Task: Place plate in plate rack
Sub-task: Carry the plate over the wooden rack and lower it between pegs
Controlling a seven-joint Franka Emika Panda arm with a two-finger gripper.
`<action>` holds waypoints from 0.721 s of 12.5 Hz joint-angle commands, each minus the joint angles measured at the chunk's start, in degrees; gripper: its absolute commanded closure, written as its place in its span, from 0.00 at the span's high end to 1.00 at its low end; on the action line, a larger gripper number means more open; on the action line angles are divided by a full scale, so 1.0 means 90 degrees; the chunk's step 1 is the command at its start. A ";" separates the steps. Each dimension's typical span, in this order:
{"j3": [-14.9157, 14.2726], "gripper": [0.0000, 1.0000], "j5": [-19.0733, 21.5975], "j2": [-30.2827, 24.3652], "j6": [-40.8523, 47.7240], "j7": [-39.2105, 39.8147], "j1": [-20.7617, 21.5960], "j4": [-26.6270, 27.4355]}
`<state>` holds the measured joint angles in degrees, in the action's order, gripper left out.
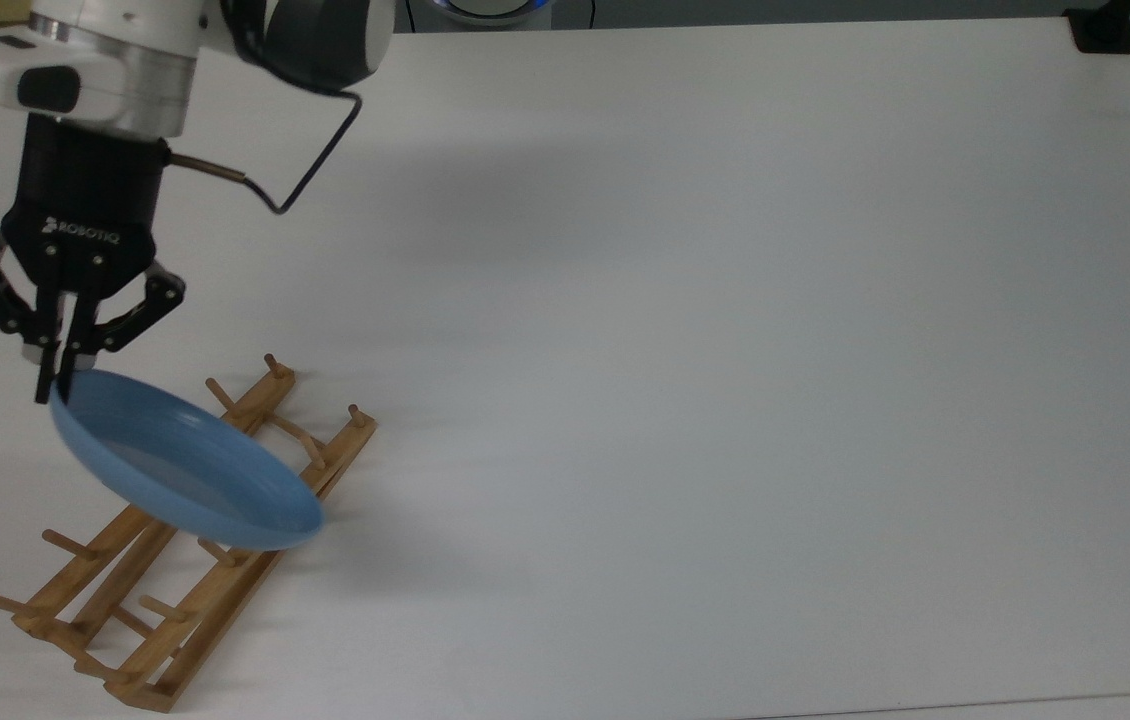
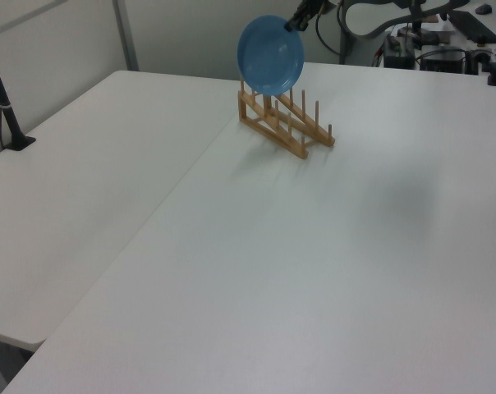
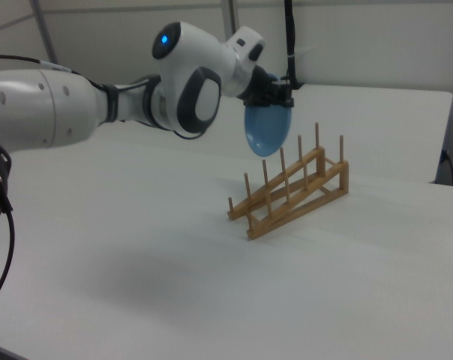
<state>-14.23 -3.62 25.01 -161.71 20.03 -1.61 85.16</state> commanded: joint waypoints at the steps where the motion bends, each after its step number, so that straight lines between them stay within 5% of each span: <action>1: -0.0060 0.00 0.0022 0.0238 -0.0712 -0.0116 -0.0152 0.0099; 9: -0.0060 0.00 -0.0086 0.0492 -0.1251 -0.0018 -0.0397 0.0206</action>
<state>-14.24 -3.64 29.37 -170.90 19.90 -5.17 85.21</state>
